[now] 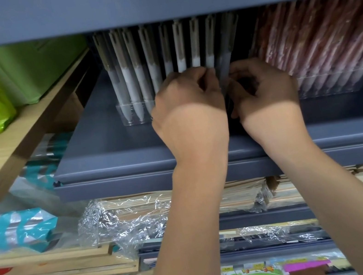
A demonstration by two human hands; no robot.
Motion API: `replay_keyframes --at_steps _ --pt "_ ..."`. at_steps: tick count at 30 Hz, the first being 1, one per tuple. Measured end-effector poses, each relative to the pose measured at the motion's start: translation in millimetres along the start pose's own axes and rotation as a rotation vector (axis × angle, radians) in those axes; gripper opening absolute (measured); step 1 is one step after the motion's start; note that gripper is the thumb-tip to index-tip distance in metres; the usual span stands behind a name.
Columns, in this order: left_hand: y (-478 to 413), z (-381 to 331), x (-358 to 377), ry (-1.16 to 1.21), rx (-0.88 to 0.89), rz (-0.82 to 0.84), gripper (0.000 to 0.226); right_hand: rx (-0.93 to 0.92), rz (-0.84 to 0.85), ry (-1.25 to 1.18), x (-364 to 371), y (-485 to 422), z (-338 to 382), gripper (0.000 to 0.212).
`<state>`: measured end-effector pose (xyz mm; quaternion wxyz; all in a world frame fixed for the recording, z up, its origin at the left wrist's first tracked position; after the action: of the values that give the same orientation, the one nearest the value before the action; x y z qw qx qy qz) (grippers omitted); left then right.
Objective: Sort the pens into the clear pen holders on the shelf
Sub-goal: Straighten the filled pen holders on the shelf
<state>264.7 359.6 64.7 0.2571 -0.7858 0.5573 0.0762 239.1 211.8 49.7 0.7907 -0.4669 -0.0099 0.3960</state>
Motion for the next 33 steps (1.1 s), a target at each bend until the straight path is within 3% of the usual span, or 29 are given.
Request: replay_keyframes --at_steps 2,8,12,16,33 --pt "-0.5 -0.2 0.9 -0.026 0.004 0.002 0.047 -0.01 0.0 0.01 -0.7 0.2 1.1 0.028" --pt "-1.1 0.0 6.4 -0.02 0.0 0.013 0.045 -0.026 -0.019 -0.001 -2.4 0.7 2.8 0.022" --pt "-2.1 4.4 8.0 0.088 -0.025 0.023 0.017 -0.024 -0.023 -0.007 -1.3 0.9 2.2 0.021" --pt "-3.2 11.1 7.0 0.221 -0.102 0.03 0.011 0.004 -0.032 -0.021 -0.7 0.7 -0.7 0.022" --pt "-1.7 14.8 6.5 0.287 -0.1 0.03 0.017 0.047 -0.03 -0.018 -0.8 0.6 -7.3 0.012"
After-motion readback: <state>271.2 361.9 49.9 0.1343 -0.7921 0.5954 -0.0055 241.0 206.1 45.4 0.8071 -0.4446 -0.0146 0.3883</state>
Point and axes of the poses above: each hand's wrist, its own y-axis away from the middle knuckle, its own x-axis out of the palm, z = x × y, the point moved 8 cm from there along -y, towards the middle knuckle, and after that the axes turned 14 degrees about -x, right-handed, at the moved point
